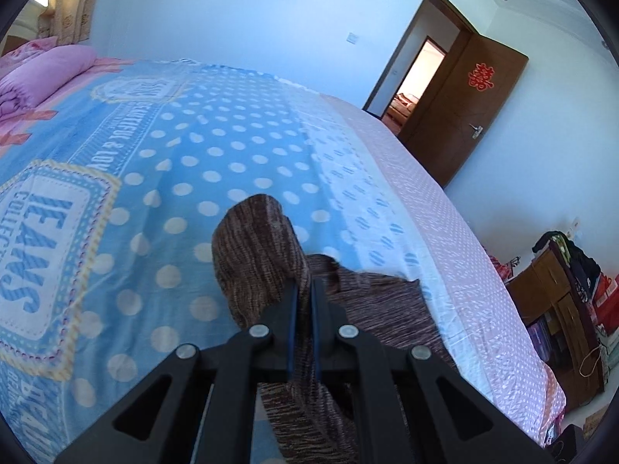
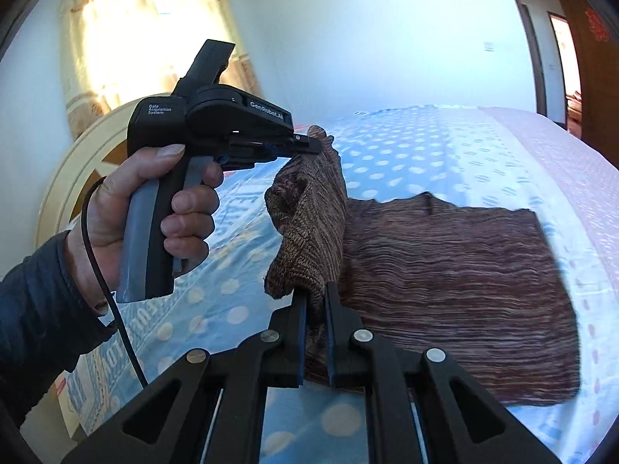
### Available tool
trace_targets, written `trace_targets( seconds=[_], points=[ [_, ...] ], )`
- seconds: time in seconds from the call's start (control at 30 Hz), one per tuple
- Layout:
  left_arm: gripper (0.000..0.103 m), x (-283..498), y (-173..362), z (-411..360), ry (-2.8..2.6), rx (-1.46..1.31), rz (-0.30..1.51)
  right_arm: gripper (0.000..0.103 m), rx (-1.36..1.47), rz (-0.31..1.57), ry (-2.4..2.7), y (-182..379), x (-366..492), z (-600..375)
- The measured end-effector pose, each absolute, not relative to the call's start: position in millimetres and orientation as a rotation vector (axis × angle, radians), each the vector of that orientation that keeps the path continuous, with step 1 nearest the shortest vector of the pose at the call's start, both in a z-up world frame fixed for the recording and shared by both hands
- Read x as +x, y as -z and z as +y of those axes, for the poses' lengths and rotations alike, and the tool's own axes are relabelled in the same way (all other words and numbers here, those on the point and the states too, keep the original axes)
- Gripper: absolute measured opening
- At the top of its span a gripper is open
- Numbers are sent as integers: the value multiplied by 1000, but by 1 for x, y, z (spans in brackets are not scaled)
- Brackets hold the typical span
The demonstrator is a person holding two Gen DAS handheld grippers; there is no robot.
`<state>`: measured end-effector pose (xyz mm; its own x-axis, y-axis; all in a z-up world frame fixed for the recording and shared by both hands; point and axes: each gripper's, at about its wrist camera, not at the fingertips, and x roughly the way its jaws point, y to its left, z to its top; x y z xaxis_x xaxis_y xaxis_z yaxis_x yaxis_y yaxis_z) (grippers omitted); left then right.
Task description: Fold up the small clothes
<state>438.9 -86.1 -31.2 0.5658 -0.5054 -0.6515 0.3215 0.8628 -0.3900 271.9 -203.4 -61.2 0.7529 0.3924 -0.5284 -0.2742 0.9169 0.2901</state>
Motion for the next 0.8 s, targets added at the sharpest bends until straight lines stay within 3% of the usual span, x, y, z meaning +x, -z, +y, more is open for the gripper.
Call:
trace_targets(
  seconds=[0.8],
  points=[
    [7, 439, 50, -232, 650, -132, 903, 4, 276, 701, -216, 68, 230, -314]
  ],
)
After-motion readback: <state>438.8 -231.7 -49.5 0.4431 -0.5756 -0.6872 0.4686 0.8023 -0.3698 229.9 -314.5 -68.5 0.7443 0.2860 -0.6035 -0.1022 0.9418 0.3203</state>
